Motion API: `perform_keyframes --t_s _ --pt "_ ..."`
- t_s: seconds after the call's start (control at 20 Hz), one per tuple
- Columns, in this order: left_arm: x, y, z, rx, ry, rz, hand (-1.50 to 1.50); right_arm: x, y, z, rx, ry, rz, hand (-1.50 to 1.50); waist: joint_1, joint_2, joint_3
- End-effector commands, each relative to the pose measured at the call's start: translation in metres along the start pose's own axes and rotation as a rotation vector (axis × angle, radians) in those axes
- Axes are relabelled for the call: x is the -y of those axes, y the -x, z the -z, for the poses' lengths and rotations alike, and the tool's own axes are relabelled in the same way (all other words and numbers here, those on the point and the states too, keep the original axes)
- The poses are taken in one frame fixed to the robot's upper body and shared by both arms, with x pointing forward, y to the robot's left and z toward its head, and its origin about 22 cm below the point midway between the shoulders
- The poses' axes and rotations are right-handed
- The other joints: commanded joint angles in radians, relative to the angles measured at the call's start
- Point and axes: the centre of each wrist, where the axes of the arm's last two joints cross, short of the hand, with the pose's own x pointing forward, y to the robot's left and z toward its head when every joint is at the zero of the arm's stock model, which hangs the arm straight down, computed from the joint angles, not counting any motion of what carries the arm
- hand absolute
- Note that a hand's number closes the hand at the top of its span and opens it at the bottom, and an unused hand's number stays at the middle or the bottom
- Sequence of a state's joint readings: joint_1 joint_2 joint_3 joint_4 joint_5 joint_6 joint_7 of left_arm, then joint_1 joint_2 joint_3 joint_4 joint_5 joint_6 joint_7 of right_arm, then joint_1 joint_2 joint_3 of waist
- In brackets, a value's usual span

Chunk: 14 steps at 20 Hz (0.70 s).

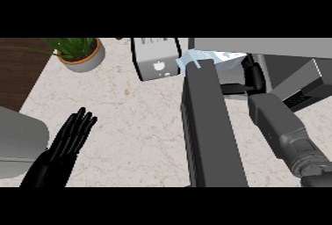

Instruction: Pick up the milk, place it into the microwave and close the microwave

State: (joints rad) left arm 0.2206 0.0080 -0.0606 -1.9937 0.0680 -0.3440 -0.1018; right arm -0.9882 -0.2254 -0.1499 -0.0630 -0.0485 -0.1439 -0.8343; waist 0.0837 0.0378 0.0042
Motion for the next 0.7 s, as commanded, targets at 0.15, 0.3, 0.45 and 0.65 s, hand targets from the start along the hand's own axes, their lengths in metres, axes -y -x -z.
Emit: perform_keyframes --t_s 0.15,0.3,0.45,0.65 --pt "0.009 0.021 0.026 -0.049 0.103 0.007 -1.5 0.0 0.023 -0.029 0.003 -0.041 0.125 -1.5 -0.046 -0.013 -0.001" --pt "0.006 0.028 0.013 -0.08 0.188 0.006 -1.5 -0.013 0.033 -0.044 0.0 -0.049 0.159 -1.5 -0.044 -0.019 -0.002" --pt "0.028 0.034 0.036 -0.093 0.27 0.017 1.5 -0.012 0.046 -0.064 0.008 -0.034 0.169 -1.5 -0.06 -0.023 -0.002" --pt "0.02 0.048 0.045 -0.101 0.29 0.072 1.5 0.014 0.054 -0.076 0.031 -0.085 0.164 -1.5 -0.083 -0.035 -0.004"
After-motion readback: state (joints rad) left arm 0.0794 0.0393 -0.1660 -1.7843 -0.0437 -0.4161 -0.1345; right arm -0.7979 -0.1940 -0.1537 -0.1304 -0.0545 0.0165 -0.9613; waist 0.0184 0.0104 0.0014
